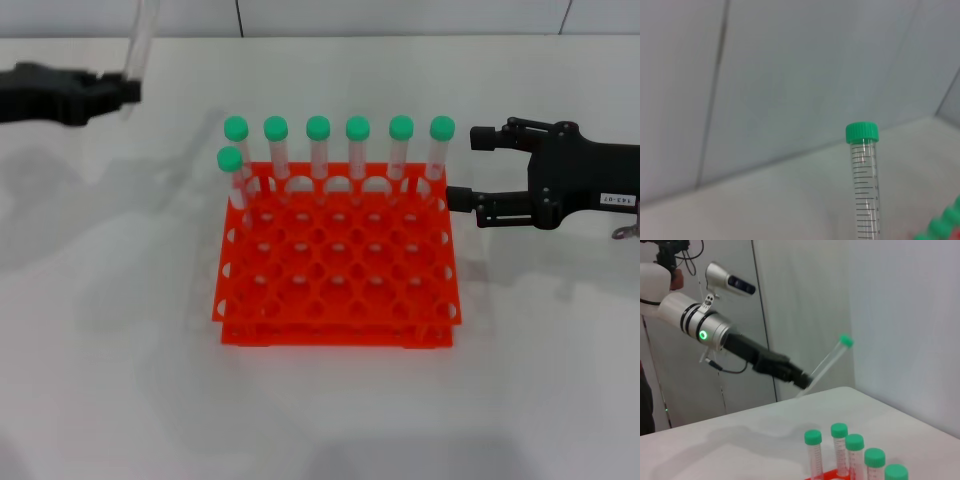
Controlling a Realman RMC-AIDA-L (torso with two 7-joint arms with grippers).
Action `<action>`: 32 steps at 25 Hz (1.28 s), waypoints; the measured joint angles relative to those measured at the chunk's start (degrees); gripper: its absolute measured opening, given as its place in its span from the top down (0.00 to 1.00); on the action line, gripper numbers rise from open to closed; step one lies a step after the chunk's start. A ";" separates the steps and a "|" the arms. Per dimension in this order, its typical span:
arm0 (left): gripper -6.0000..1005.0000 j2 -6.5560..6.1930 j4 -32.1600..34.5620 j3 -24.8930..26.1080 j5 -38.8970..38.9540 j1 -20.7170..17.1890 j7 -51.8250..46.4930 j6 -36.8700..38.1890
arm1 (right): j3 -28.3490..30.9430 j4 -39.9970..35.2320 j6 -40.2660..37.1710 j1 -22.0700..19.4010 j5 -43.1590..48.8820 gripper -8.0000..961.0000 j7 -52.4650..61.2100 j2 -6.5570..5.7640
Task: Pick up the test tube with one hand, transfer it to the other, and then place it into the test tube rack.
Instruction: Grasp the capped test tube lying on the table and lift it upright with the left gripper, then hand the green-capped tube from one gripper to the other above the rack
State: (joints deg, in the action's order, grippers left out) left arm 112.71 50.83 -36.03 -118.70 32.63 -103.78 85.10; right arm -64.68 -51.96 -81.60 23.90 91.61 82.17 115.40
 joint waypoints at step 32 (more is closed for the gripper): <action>0.78 3.41 -16.87 -4.85 12.67 8.74 16.75 -3.75 | -0.03 -1.78 -0.43 0.07 -0.96 0.11 -0.08 -0.17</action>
State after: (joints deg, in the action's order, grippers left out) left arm 116.12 33.96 -40.87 -106.03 41.37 -87.03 81.35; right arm -64.71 -53.74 -82.03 23.96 90.65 82.09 115.22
